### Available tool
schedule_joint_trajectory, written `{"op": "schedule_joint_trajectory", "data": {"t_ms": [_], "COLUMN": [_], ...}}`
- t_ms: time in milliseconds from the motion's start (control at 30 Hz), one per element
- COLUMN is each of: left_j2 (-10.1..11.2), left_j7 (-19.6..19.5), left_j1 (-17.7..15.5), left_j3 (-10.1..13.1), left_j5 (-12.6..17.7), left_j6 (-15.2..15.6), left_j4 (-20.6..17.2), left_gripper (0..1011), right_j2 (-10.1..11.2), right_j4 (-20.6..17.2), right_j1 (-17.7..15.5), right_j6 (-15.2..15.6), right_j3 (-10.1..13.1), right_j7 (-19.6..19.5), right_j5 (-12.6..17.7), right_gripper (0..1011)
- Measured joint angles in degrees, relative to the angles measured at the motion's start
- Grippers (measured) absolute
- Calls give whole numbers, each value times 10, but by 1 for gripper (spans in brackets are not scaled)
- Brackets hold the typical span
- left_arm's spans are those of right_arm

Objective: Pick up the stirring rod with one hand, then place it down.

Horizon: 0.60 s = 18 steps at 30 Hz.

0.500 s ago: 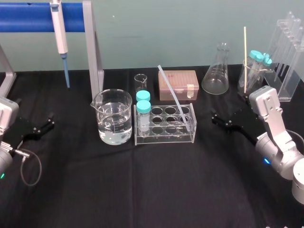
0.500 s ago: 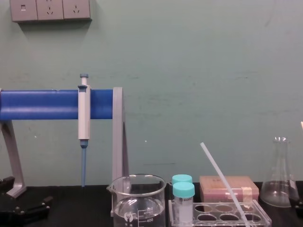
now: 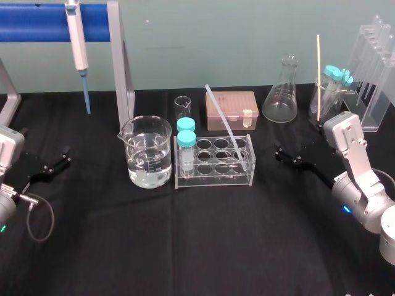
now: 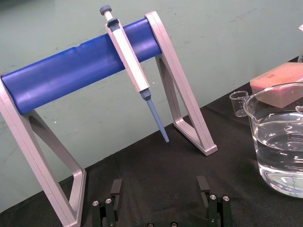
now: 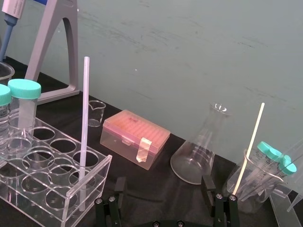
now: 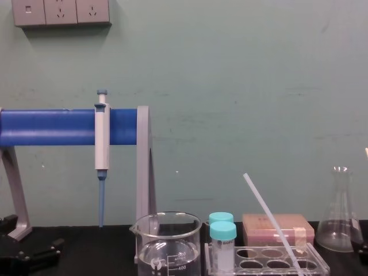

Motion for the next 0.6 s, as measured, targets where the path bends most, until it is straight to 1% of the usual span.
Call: {"op": "schedule_joint_trajectory", "data": {"t_ms": [600], "left_j2": [0], "left_j7": [0], "left_j1": [0], "left_j3": [0], "left_j5": [0], "left_j6": [0], "left_j4": [0], "left_gripper": [1000], "right_j2": [0], "right_j4": [0], "right_j1": [0], "right_j6": [0], "right_j3": [0], "right_j7": [0], "right_j5": [0], "right_gripper": [1003]}}
